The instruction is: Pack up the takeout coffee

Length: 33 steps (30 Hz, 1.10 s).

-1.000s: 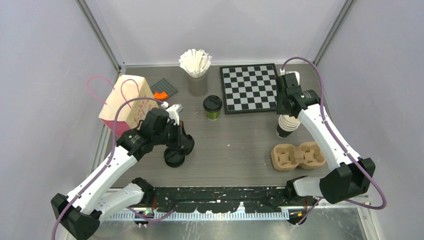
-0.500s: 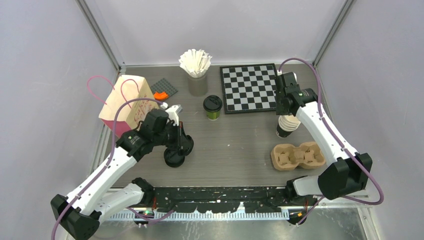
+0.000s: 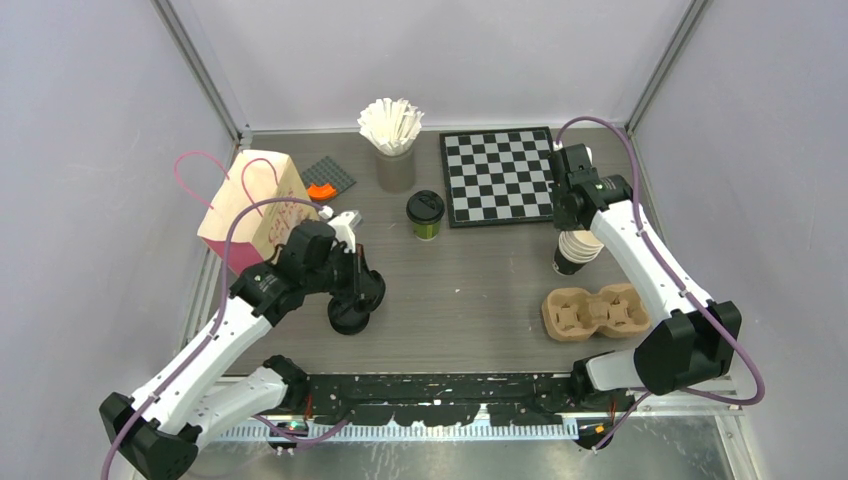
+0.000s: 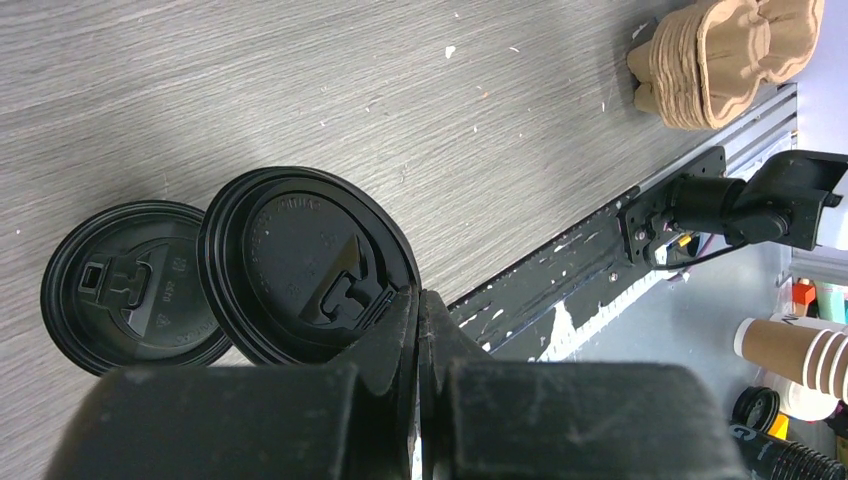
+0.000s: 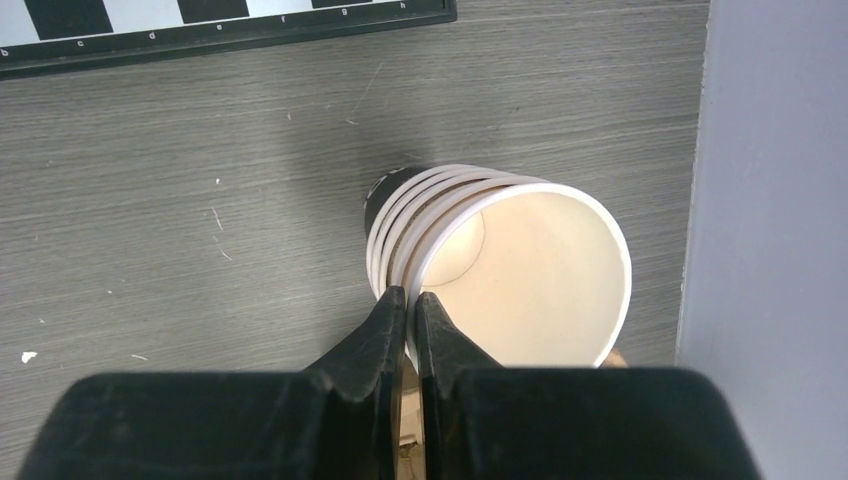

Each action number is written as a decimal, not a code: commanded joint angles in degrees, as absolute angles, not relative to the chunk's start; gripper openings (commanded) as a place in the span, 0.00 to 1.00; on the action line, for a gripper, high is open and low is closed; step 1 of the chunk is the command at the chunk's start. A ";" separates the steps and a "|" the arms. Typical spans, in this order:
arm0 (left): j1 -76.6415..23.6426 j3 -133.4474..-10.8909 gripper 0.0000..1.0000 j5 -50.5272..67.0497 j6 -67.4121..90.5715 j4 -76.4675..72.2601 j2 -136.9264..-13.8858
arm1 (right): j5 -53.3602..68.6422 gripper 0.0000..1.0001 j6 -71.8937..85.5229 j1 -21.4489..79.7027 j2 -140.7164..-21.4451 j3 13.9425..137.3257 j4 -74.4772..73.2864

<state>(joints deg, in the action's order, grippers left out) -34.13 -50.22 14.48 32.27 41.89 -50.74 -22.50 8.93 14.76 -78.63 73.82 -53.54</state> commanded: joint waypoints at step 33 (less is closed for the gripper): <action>-34.32 -50.78 0.00 13.44 31.54 41.61 -49.68 | -46.89 0.07 2.85 20.47 -85.58 80.16 -59.39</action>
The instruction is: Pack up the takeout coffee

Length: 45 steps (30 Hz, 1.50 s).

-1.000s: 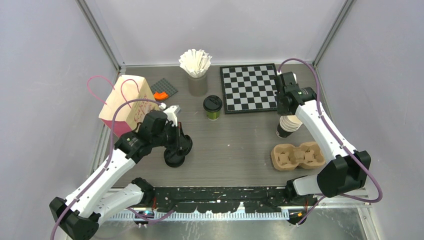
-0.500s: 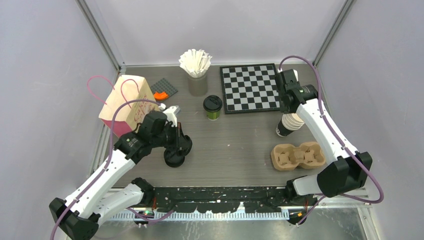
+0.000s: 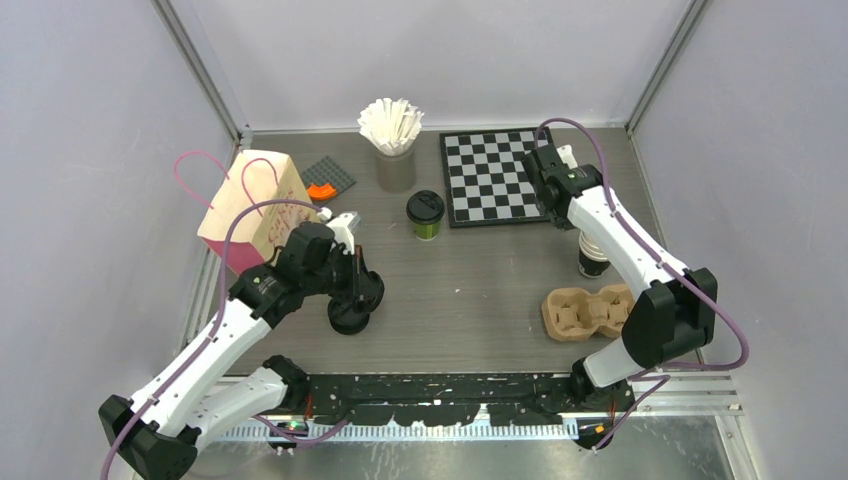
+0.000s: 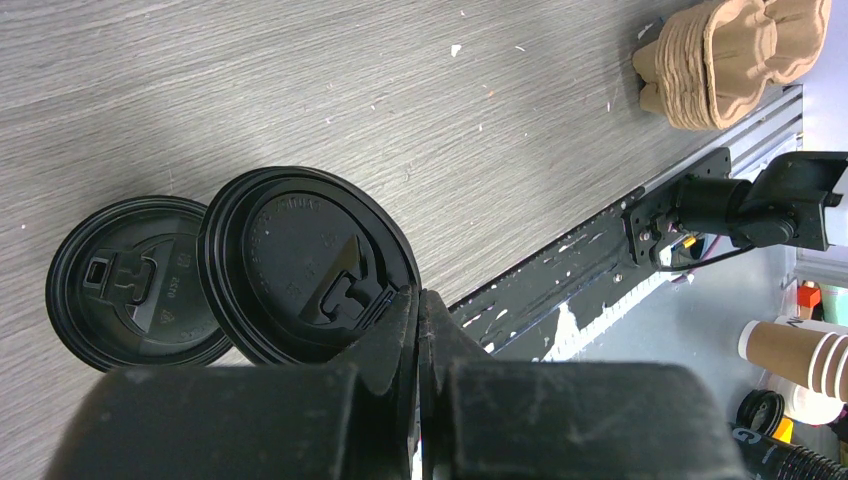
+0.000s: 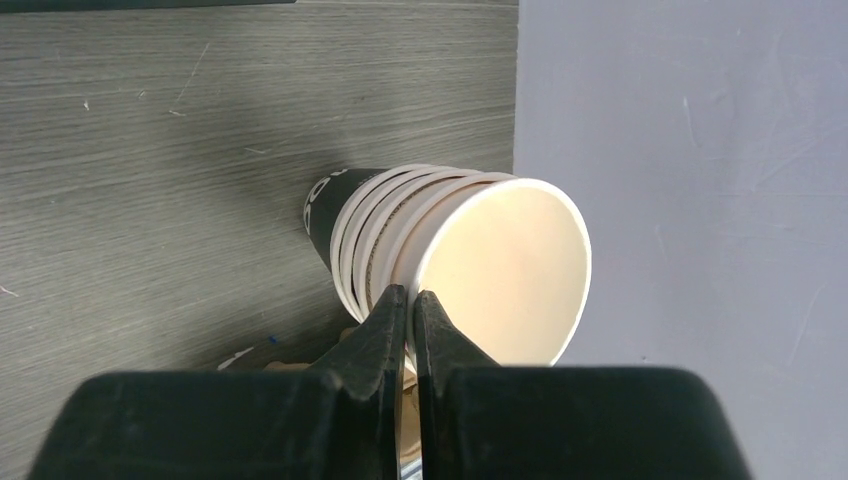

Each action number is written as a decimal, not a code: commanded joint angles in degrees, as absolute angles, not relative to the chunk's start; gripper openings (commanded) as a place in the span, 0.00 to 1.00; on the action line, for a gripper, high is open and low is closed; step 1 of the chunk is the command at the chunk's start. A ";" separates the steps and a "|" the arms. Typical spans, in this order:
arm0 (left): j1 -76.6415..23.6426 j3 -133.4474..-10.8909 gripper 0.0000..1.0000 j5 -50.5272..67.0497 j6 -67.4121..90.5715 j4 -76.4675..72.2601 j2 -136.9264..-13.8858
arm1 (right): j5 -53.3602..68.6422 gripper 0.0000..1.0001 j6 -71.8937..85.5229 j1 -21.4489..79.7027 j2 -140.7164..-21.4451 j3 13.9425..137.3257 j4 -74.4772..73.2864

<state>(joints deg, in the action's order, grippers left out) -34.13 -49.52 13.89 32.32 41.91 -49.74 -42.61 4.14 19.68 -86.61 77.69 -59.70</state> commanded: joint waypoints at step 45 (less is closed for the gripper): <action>-34.36 -50.70 0.00 13.85 32.41 41.65 -48.78 | -34.18 0.27 9.50 21.22 -81.87 82.70 -56.39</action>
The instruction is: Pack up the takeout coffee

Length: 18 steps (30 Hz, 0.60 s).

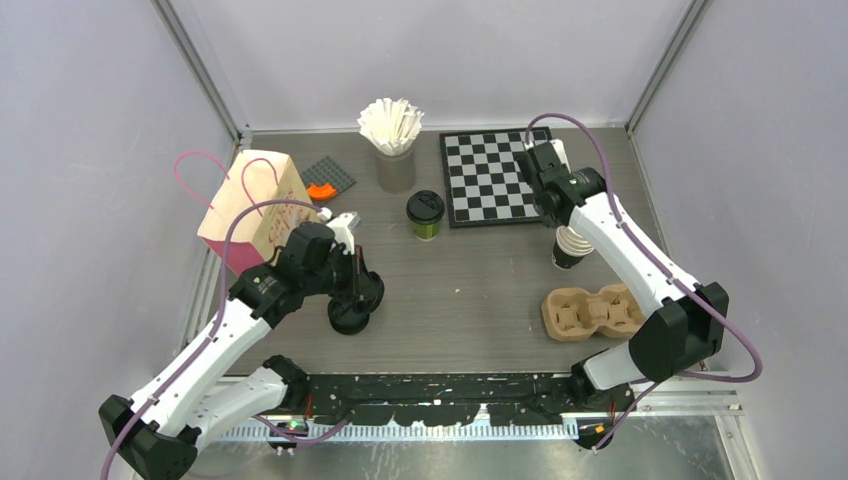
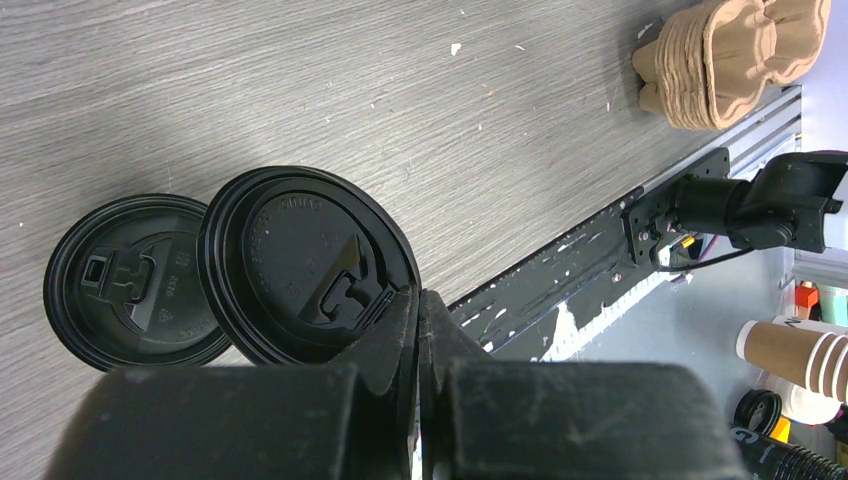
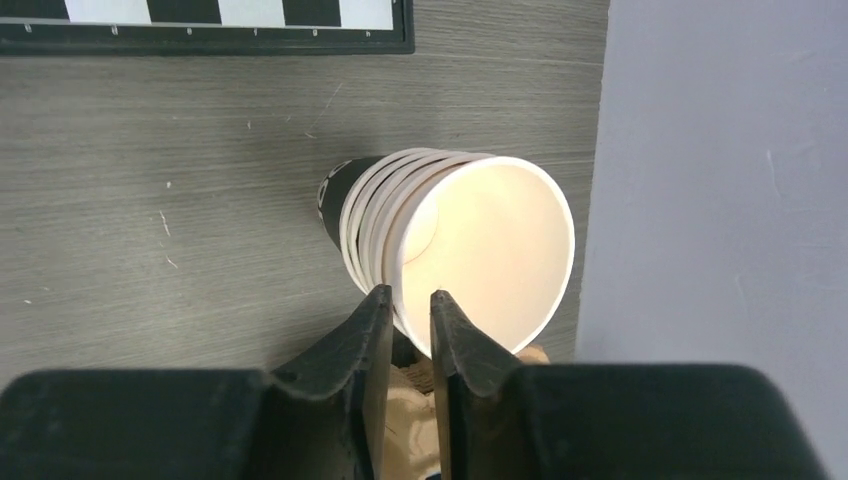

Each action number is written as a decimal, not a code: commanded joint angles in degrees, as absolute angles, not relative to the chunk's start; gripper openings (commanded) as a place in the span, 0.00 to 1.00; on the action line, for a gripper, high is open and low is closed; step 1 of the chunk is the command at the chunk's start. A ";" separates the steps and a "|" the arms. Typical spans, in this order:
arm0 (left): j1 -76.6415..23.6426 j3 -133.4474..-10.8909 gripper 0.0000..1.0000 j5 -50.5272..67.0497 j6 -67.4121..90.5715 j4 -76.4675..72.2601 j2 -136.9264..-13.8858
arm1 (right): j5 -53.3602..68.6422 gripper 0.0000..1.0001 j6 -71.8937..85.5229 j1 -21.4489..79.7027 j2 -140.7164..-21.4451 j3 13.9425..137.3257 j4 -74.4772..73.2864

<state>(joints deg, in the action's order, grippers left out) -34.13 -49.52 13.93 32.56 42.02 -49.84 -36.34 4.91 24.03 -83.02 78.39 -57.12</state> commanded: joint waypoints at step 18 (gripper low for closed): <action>-34.35 -49.26 0.00 15.33 32.32 38.72 -50.71 | -22.14 0.39 21.61 11.03 -85.67 84.68 -51.40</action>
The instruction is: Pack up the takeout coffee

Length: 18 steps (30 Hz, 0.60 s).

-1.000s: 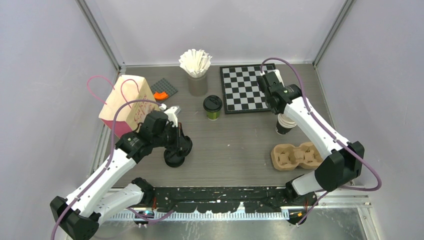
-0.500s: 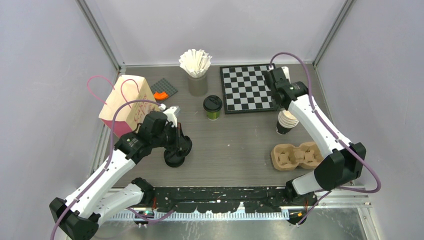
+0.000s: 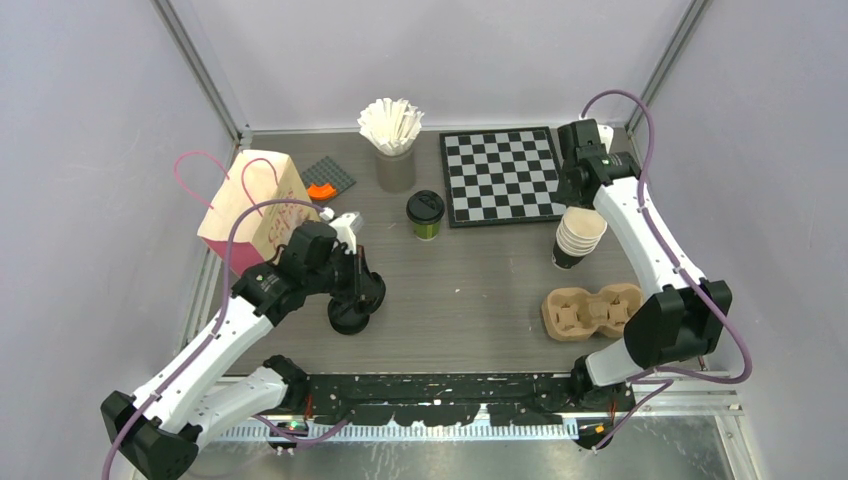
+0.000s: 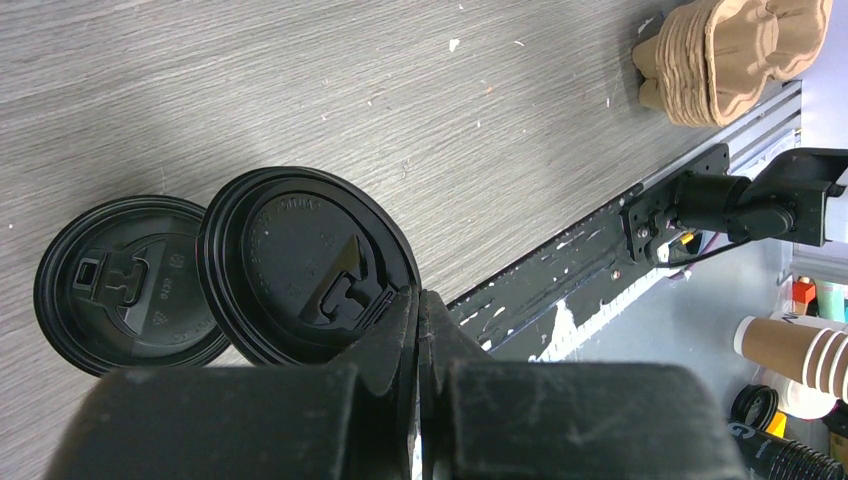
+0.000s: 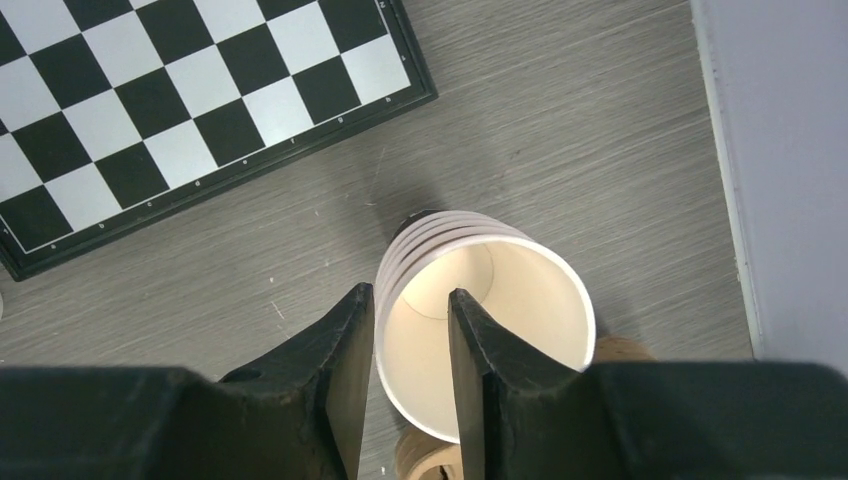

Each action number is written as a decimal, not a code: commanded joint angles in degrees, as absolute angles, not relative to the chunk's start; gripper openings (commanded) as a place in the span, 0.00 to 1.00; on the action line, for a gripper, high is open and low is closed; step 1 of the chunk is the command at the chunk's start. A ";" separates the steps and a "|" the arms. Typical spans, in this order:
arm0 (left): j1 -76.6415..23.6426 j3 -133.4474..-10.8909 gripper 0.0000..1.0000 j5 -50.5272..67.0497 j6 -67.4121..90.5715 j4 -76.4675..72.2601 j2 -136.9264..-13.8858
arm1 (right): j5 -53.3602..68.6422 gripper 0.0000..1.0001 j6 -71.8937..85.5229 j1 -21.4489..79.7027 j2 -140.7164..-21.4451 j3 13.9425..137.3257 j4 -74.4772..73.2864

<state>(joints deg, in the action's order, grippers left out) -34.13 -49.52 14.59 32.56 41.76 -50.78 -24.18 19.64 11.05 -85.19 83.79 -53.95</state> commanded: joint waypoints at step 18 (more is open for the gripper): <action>-34.30 -49.04 0.00 14.94 32.28 39.22 -50.08 | -24.83 0.32 22.23 10.74 -86.51 82.02 -52.37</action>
<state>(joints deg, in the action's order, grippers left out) -34.13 -49.25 14.57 32.56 41.36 -50.87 -23.49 21.21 11.03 -88.03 82.54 -53.58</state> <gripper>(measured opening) 0.007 0.329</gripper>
